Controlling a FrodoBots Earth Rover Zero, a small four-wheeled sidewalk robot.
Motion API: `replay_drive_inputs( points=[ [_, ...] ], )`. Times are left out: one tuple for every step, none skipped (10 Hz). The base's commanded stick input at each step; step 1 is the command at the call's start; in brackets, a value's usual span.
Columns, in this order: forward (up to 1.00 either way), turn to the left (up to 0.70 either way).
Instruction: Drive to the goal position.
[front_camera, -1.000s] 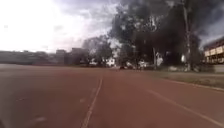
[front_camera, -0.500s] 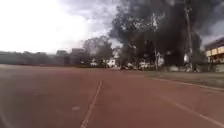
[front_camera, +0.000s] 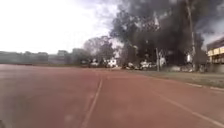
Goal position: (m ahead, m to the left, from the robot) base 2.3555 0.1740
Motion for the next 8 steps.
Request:
replay_drive_inputs(
  points=[
    [0.70, 0.00],
    [0.70, 0.00],
    [0.70, 0.00],
    [0.70, 0.00],
    [0.70, 0.00],
    [0.70, 0.00],
    [0.70, 0.00],
    [0.70, 0.00]
  ],
)
